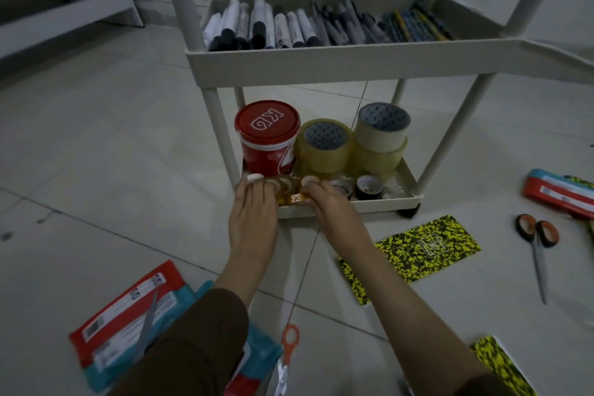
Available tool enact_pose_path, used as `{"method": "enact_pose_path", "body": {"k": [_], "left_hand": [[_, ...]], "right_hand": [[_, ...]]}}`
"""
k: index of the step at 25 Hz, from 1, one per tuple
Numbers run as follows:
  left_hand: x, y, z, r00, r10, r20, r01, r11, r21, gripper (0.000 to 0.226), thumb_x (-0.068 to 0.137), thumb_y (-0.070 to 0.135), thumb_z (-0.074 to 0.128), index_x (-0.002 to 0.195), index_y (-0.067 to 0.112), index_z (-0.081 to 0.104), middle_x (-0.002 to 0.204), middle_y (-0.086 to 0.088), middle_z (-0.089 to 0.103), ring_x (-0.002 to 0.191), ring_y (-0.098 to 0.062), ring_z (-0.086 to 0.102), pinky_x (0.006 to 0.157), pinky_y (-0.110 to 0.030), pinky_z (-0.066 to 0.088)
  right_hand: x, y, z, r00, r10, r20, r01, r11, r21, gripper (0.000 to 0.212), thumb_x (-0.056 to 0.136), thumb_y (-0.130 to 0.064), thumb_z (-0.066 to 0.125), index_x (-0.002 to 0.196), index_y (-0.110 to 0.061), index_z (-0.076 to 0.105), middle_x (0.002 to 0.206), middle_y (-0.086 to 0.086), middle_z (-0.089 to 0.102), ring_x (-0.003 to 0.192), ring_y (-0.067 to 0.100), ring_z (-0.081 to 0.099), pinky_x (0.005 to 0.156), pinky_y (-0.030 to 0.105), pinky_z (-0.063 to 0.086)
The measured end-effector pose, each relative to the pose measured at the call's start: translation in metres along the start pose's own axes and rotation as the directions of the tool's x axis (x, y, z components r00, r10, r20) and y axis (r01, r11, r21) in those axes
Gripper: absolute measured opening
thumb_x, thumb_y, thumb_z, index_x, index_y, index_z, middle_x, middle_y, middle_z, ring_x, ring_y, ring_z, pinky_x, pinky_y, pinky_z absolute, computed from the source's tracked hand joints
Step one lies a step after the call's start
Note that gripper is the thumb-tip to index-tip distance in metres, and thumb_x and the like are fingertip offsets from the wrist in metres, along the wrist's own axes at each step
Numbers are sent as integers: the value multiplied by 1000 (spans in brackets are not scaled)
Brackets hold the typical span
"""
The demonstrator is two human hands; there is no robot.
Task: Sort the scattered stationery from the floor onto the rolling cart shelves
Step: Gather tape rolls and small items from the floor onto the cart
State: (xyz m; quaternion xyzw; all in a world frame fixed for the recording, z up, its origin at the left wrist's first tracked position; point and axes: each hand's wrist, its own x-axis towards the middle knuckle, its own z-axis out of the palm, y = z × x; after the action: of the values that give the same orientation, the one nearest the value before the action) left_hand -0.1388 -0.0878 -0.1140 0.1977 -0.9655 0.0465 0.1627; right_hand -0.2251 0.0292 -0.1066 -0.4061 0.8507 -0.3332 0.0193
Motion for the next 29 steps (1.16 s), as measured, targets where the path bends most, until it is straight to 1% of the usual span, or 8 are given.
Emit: {"method": "enact_pose_path", "body": {"k": [4,9,14,17,19,22,25,29], "left_hand": [[-3,4,2,999,-44,4,44,994,-103,57,96,35,32,145,8,18,152,-10,21,145,-23,3,109,-29,-25],[-18,3,2,999,-27,21,32,965,-260,63,95,32,42,148,10,15,156,-7,12,145,-19,-2,114,-30,-16],[-19,6,6,996,-38,80,61,948,-314,68,96,38,37,149,15,1,158,0,2,145,-13,-7,112,-30,-17],[-23,10,0,993,-75,87,103,923,-371,66,95,34,41,149,13,8,157,-3,8,145,-17,1,115,-34,-8],[-32,17,-7,991,-98,91,127,907,-401,61,94,29,45,146,10,19,154,-7,16,143,-22,13,118,-39,8],[-47,32,-21,993,-78,89,111,876,-470,43,93,21,47,134,10,40,139,-7,39,129,-23,35,108,-34,31],[-56,54,-44,992,102,71,-51,853,-520,23,93,17,45,112,17,57,115,-1,56,112,-20,46,93,-32,38],[-59,107,-86,935,354,-9,-300,779,-551,16,92,20,46,94,20,62,98,4,64,98,-20,53,79,-35,40]], "right_hand": [[-5,4,-1,991,80,-107,-74,996,57,27,93,-12,50,120,-12,55,115,12,47,105,27,51,80,41,47],[-10,7,8,991,95,-91,-104,990,-99,34,91,-13,52,125,-15,51,114,11,48,108,29,48,86,45,44],[-14,2,9,994,79,-77,-82,996,-37,31,94,-17,47,123,-23,54,121,0,50,116,19,46,92,38,39],[-25,2,3,987,117,-114,-124,991,-52,27,96,-19,45,122,-21,52,121,1,50,114,21,48,90,38,39],[-41,0,-2,984,124,-131,-124,992,9,25,95,-17,47,118,-16,55,119,4,51,111,24,50,91,43,41],[-71,-1,-18,981,130,-142,-118,989,91,18,94,-13,51,108,-11,60,109,7,56,102,25,54,86,43,44],[-110,-1,-45,977,140,-159,-115,981,157,11,91,-7,54,94,-5,64,95,9,60,87,21,57,77,37,48],[-177,-1,-88,934,270,-233,-231,956,183,9,90,-8,56,91,-11,65,86,-3,62,72,9,52,68,23,41]]}}
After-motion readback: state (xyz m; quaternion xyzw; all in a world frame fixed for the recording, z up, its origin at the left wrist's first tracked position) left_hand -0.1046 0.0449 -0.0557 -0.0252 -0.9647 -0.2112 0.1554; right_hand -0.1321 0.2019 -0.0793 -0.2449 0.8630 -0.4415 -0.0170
